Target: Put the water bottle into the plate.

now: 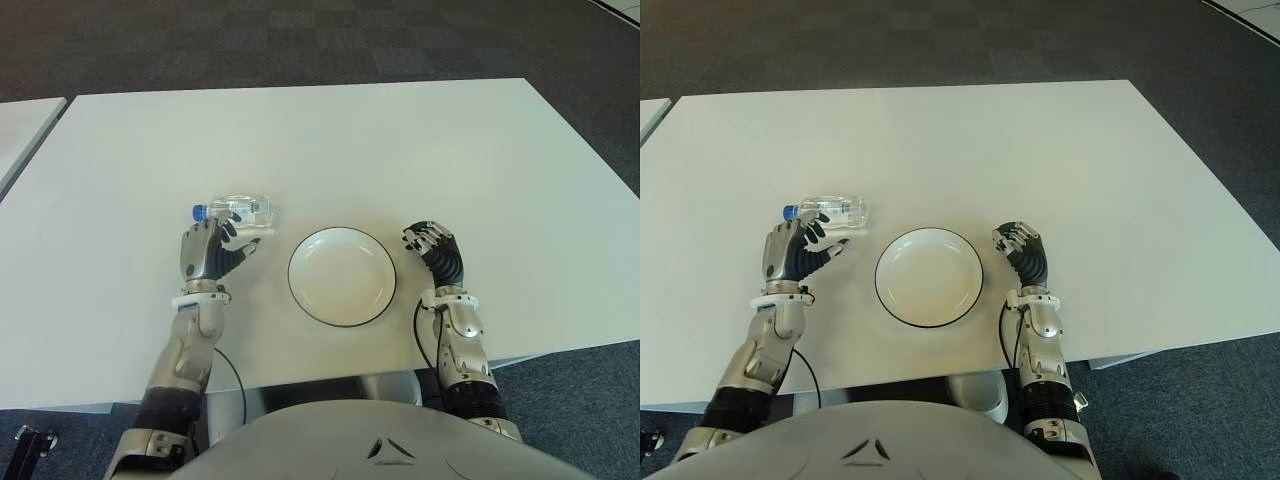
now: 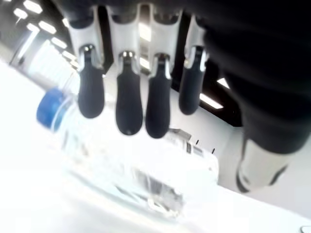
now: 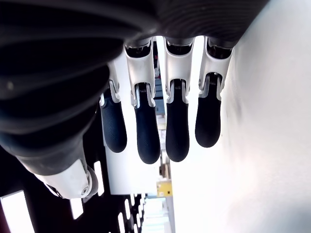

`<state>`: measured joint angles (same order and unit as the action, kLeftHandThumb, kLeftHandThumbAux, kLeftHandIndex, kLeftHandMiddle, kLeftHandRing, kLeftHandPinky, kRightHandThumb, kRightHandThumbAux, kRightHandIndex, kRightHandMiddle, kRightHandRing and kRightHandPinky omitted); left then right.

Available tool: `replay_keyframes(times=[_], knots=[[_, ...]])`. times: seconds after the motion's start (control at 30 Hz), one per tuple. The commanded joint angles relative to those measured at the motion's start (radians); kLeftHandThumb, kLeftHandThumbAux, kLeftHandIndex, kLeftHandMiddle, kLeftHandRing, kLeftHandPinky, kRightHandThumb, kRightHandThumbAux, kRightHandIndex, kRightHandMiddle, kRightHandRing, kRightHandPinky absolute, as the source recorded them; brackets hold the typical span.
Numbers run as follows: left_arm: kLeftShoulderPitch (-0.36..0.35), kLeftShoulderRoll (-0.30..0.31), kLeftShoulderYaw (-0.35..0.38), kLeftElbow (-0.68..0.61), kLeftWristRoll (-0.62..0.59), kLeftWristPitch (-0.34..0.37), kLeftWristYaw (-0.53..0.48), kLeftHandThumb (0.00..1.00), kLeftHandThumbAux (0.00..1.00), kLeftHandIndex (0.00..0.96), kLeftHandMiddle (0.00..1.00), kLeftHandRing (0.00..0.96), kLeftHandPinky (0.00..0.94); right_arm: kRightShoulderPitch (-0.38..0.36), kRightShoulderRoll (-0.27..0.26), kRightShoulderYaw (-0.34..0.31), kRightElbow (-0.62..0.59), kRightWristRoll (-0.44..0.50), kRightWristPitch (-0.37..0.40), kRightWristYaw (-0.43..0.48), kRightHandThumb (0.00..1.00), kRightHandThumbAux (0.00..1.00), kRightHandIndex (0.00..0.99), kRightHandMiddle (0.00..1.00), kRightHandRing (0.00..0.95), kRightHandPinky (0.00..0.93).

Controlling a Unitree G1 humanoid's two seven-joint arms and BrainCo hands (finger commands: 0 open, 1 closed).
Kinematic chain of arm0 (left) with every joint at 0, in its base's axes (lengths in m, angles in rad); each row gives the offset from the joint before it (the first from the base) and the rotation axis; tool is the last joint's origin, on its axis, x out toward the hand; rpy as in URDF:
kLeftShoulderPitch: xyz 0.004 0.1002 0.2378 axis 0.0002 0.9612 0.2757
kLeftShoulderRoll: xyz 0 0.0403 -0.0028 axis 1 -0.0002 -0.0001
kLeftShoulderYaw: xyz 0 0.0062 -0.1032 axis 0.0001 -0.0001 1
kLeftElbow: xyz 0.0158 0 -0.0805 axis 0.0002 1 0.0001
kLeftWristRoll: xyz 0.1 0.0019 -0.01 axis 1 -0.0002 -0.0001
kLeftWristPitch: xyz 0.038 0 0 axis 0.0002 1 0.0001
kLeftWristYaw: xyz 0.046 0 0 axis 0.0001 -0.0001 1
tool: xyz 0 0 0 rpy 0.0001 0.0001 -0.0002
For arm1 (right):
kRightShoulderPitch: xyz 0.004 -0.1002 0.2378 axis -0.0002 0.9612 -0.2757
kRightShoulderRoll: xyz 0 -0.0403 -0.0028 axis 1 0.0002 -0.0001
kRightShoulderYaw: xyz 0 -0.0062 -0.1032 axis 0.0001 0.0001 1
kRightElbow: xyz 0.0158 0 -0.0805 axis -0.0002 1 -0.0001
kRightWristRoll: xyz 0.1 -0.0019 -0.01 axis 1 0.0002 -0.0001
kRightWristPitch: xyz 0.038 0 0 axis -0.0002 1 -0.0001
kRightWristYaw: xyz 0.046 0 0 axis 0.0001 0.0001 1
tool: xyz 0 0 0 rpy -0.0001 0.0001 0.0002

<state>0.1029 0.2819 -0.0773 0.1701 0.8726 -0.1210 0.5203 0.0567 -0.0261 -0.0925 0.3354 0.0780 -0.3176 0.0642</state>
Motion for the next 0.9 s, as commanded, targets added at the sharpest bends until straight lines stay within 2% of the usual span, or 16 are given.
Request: replay_keyframes(times=[0.03, 0.07, 0.17, 0.27, 0.5, 0.6, 0.7, 0.9], knots=[[-0.032, 0.044, -0.051, 0.032, 0.074, 0.037, 0.041, 0.823, 0.68, 0.406, 0.488, 0.485, 0.476, 0.027, 0.005, 0.003, 0.031, -0.004, 0.044, -0.005, 0.712, 0.724, 0.429, 0.491, 0.481, 0.502], [-0.038, 0.051, -0.058, 0.036, 0.079, 0.041, 0.048, 0.777, 0.69, 0.409, 0.448, 0.445, 0.44, 0.027, 0.005, 0.003, 0.032, -0.003, 0.044, -0.004, 0.712, 0.724, 0.429, 0.491, 0.482, 0.503], [-0.084, 0.075, -0.074, 0.078, 0.098, 0.038, 0.1, 0.722, 0.699, 0.411, 0.369, 0.364, 0.362, 0.025, 0.004, 0.003, 0.037, -0.005, 0.037, -0.004, 0.712, 0.724, 0.429, 0.492, 0.483, 0.503], [-0.153, 0.101, -0.095, 0.159, 0.117, 0.026, 0.173, 0.6, 0.571, 0.259, 0.274, 0.27, 0.267, 0.023, 0.004, 0.003, 0.042, -0.005, 0.033, -0.002, 0.712, 0.725, 0.429, 0.491, 0.481, 0.501], [-0.271, 0.137, -0.155, 0.311, 0.151, 0.025, 0.305, 0.57, 0.452, 0.12, 0.154, 0.138, 0.123, 0.021, 0.002, 0.003, 0.045, -0.002, 0.029, 0.002, 0.712, 0.725, 0.429, 0.491, 0.481, 0.5], [-0.326, 0.154, -0.187, 0.384, 0.162, 0.02, 0.349, 0.574, 0.393, 0.054, 0.069, 0.055, 0.039, 0.021, 0.002, 0.003, 0.046, 0.0, 0.024, 0.005, 0.712, 0.725, 0.429, 0.491, 0.483, 0.505], [-0.37, 0.173, -0.218, 0.438, 0.172, 0.025, 0.367, 0.565, 0.331, 0.018, 0.022, 0.018, 0.012, 0.021, 0.001, 0.001, 0.047, 0.002, 0.019, 0.007, 0.712, 0.725, 0.429, 0.491, 0.483, 0.507], [-0.433, 0.209, -0.273, 0.515, 0.181, 0.025, 0.364, 0.524, 0.23, 0.001, 0.002, 0.001, 0.001, 0.023, 0.001, -0.002, 0.045, 0.002, 0.02, 0.003, 0.712, 0.725, 0.429, 0.491, 0.482, 0.503]])
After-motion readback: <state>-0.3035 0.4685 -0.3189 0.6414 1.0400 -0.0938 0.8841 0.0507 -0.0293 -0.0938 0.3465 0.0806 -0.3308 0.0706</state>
